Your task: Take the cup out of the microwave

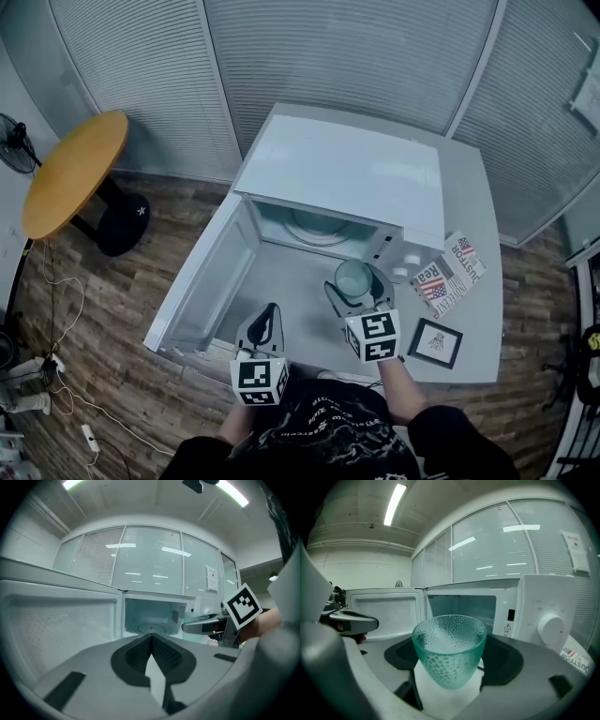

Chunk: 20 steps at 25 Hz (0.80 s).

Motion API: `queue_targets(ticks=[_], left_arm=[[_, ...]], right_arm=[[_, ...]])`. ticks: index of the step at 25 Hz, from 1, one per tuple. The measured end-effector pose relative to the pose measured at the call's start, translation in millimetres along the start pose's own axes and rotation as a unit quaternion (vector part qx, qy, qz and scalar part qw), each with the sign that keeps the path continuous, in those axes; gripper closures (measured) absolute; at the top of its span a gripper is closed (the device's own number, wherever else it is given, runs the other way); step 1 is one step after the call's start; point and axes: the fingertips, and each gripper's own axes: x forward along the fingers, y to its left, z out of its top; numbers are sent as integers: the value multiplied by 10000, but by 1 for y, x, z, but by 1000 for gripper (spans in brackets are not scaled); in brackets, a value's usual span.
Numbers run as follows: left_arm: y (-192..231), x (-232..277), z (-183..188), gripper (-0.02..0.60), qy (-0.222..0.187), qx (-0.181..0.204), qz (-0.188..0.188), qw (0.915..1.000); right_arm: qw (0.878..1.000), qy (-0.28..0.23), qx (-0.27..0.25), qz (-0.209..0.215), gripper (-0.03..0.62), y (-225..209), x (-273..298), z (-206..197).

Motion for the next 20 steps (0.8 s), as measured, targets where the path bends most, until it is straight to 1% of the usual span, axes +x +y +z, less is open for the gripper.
queue_targets(ticks=[5,10,15,20], left_arm=[[-12,0,0,575,-40,23,-5,10000],[-29,0,2,575,-60,106,-100,9999],[-41,-1,5,575,-107,173,-158,9997],[-55,-3,7,575,-147,239,-245,9993]], right_arm=[[10000,-27,18,-50,206,-6,-19,-6],[9999,-79,56,-74,206,-10,-39,-10],[9999,-128,-43,-108,206,-11,-55,-14],[9997,-173,91,-172,206,-17,-69,-18]])
